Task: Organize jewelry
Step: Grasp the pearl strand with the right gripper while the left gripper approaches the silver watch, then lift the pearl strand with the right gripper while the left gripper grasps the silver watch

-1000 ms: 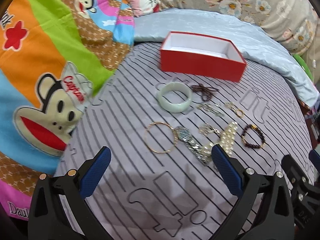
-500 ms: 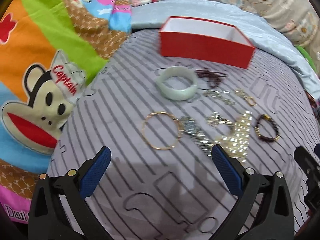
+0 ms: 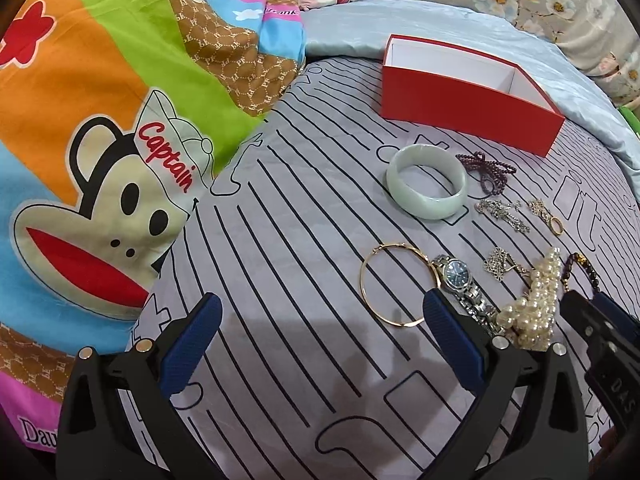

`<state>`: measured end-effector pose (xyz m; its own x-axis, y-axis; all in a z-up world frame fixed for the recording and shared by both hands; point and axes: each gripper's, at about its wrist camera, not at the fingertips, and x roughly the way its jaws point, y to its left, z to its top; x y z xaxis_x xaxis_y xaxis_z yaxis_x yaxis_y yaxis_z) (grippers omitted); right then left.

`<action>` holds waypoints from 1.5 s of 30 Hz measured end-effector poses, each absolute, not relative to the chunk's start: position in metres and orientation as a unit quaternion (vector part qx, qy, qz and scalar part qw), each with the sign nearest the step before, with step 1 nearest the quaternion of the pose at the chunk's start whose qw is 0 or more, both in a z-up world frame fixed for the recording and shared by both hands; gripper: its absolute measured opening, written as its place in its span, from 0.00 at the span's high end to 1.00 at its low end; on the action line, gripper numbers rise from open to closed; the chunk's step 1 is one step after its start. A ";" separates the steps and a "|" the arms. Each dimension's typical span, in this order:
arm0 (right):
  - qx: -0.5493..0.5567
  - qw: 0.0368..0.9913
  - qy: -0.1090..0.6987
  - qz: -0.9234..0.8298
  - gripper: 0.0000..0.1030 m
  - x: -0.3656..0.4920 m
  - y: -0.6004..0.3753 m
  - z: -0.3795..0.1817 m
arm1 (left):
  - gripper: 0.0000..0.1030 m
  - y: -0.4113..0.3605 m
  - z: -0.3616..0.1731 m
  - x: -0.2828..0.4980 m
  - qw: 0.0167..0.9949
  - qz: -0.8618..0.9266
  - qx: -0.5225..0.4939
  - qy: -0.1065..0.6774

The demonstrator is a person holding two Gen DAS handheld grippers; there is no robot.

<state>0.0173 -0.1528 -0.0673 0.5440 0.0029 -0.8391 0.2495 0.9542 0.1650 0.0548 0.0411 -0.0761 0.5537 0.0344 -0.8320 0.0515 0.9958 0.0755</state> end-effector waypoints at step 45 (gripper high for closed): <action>0.089 0.866 0.489 -0.055 0.72 0.009 -0.156 -0.068 | 0.05 0.031 -0.077 0.079 0.870 -0.040 0.017 0.492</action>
<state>0.0085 -0.1561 -0.0676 0.5161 -0.0083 -0.8565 0.1816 0.9783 0.1000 0.0785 0.0307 -0.0772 0.5132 -0.0522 -0.8567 0.0861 0.9962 -0.0091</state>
